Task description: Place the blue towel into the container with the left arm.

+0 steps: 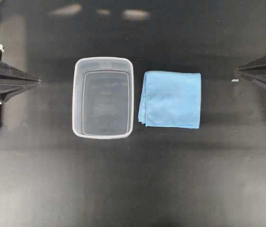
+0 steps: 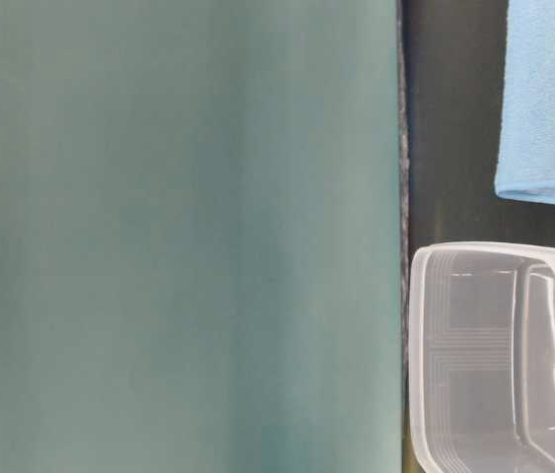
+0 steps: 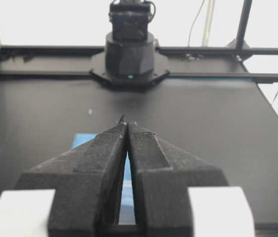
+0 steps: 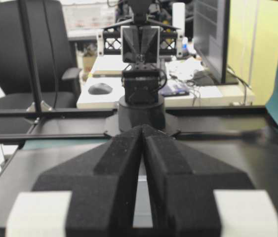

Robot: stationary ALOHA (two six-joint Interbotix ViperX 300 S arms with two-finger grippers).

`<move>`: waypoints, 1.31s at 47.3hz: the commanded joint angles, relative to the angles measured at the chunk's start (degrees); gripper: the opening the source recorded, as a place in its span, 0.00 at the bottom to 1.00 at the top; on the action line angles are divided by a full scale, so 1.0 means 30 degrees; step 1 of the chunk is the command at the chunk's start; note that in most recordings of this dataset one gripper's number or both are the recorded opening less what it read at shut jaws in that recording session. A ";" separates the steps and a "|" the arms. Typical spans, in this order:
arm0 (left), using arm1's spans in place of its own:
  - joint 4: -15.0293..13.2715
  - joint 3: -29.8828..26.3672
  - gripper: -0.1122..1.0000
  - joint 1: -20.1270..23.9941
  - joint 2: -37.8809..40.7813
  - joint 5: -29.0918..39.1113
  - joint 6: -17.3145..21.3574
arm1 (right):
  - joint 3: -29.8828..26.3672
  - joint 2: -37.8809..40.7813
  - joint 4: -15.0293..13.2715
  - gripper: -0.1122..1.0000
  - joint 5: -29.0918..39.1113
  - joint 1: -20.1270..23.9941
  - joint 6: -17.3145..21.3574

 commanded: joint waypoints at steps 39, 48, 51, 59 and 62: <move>0.0820 -1.8545 0.10 0.1143 1.4854 2.0859 0.1377 | -0.0557 -0.5244 0.0117 0.11 0.9170 0.0059 0.1641; 0.0820 -2.2061 0.10 0.0820 1.8018 2.2676 0.1963 | -0.0469 -0.5273 0.0117 0.34 0.9434 0.0146 0.1670; 0.0820 -2.2998 0.10 0.0820 1.9014 2.3057 0.2080 | -0.0469 -0.5303 0.0117 0.47 0.9258 0.0146 0.1553; 0.0820 -2.4404 0.10 0.0908 2.0801 2.3057 0.2607 | -0.0586 -0.5537 0.0117 0.77 0.9053 0.0146 0.1436; 0.0820 -2.4756 0.10 0.0938 2.1270 2.3057 0.2813 | -0.0586 -0.5713 0.0117 0.79 0.9082 0.0146 0.1406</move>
